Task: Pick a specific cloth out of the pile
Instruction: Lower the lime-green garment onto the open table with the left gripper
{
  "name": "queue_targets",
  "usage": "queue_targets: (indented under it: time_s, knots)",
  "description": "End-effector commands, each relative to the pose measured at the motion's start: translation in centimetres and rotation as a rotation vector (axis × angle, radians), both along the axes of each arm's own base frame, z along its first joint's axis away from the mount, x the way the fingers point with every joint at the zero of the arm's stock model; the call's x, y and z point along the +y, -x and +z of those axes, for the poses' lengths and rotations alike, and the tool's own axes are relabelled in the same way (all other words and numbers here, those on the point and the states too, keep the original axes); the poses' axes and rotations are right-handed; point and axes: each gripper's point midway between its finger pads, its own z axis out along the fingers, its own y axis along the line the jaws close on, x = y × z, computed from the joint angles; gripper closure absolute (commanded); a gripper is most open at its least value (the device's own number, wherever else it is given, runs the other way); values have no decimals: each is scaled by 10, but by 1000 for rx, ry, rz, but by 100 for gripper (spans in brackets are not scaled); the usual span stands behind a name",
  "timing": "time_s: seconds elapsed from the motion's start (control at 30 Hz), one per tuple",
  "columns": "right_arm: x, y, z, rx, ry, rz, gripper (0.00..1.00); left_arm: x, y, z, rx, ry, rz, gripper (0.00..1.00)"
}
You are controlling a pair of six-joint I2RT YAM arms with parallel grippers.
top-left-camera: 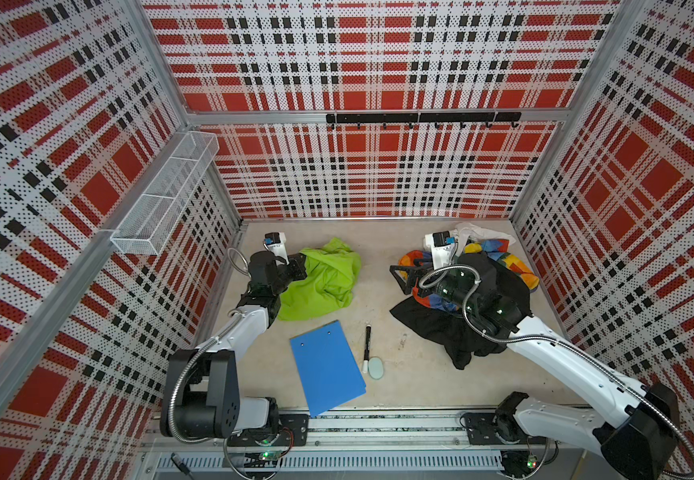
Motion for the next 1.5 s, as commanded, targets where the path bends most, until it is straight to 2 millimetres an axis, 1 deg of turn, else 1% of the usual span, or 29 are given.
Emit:
queue_targets:
  time_s: [0.0, 0.07, 0.2, 0.3, 0.37, 0.47, 0.57, 0.63, 0.7, 0.77, 0.87, 0.9, 1.0, 1.07, 1.1, 1.13, 1.17, 1.2, 1.23, 1.33, 1.37, 1.4, 1.47]
  knots:
    - [-2, -4, 2, -23, 1, -11, 0, 9, -2, -9, 26, 16, 63, 100]
    - [-1, -3, 1, -20, 1, -10, 0, 10, -4, -24, 72, 36, 68, 100]
    - [-4, -3, 0, -20, 4, -18, 0, 3, -8, -58, 173, 30, 61, 100]
    - [-5, -2, -4, -13, 13, -23, 0, -12, -8, -80, 238, 33, 29, 100]
    - [-6, -3, -6, -9, 18, -30, 0, -22, -5, -94, 270, 16, 21, 100]
    - [-8, -3, -8, -7, 22, -39, 0, -32, 2, -117, 327, 5, 15, 100]
    - [-8, -4, -10, -3, 27, -40, 0, -35, 2, -136, 373, 0, 22, 100]
    - [-8, -4, -11, 0, 29, -40, 0, -35, -1, -141, 383, -6, 24, 100]
    - [-9, -4, -9, -3, 30, -44, 0, -34, -8, -138, 370, -8, 27, 91]
    - [-10, -4, -8, -4, 33, -50, 0, -34, -14, -128, 346, 1, 18, 84]
    - [-13, -3, -7, -8, 36, -61, 0, -33, -21, -97, 277, 17, 14, 72]
    - [-15, -3, -6, -9, 36, -65, 0, -32, -21, -85, 254, 15, 17, 67]
    - [-16, -2, -7, -9, 37, -69, 0, -27, -16, -55, 216, -1, 36, 59]
    - [-16, -2, -8, -6, 37, -69, 0, -23, -9, -42, 224, -17, 51, 57]
    - [-15, -2, -7, -6, 35, -66, 0, -23, -3, -36, 229, -27, 53, 53]
    - [-15, -2, -7, -7, 33, -64, 0, -23, 3, -32, 231, -45, 55, 45]
    - [-15, -2, -8, -6, 30, -63, 0, -23, 9, -25, 225, -56, 61, 29]
    - [-15, -2, -7, -8, 28, -64, 0, -25, 15, -19, 223, -69, 66, 3]
    - [-15, -2, -7, -10, 27, -64, 0, -25, 21, -17, 231, -79, 72, 1]
    - [-14, -2, -7, -11, 27, -62, 0, -23, 35, -17, 279, -83, 108, 1]
    - [-14, -2, -7, -12, 27, -62, 0, -24, 39, -19, 291, -84, 120, 1]
    - [-14, -2, -7, -11, 26, -61, 0, -31, 43, -21, 304, -97, 123, 1]
    - [-14, -3, -8, -10, 27, -60, 0, -33, 44, -28, 318, -117, 159, 1]
